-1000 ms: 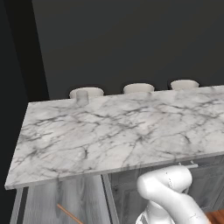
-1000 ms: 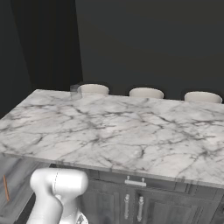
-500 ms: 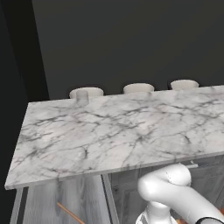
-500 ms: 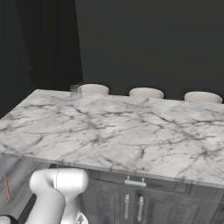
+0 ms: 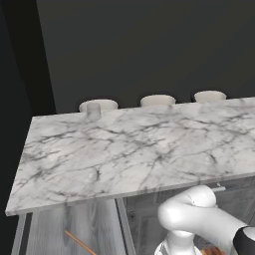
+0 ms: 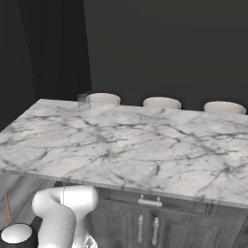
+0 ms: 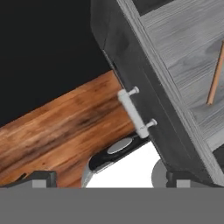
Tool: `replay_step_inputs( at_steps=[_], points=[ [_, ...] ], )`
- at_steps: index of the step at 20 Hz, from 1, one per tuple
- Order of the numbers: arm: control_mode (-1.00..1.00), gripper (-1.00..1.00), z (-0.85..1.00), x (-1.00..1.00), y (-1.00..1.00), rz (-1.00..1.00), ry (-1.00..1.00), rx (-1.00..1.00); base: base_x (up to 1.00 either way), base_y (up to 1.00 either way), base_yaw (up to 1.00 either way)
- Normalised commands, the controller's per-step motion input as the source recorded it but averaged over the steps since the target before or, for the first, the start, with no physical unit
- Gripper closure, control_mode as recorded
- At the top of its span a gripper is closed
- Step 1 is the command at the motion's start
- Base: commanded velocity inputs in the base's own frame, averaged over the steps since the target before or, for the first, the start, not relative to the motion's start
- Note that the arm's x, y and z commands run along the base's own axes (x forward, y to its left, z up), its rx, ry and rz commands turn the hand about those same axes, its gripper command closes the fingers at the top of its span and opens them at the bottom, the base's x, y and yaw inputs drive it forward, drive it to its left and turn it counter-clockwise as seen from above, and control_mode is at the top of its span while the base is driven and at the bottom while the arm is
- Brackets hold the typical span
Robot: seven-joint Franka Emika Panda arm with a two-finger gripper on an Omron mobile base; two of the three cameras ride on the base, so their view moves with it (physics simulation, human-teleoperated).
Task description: Take a straw from the drawer in front and place it inside the glass cup on the dining counter.
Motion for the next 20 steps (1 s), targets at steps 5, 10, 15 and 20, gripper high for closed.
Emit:
replay_step_inputs(
  at_steps=[5, 10, 15, 20],
  points=[
    [-1.0, -1.0, 1.0, 0.58, -0.19, -0.13, 0.13, 0.0, 0.0, 0.0, 0.0],
    [-1.0, -1.0, 0.92, 0.88, -0.32, -0.13, 0.14, 0.0, 0.0, 0.0, 0.0],
    [-1.0, -1.0, 0.44, 0.98, -0.41, -0.11, 0.11, -0.04, 0.0, 0.0, 0.0],
    [-1.0, -1.0, -0.03, 0.82, -0.24, -0.04, 0.01, -0.15, 0.0, 0.0, 0.0]
  ],
)
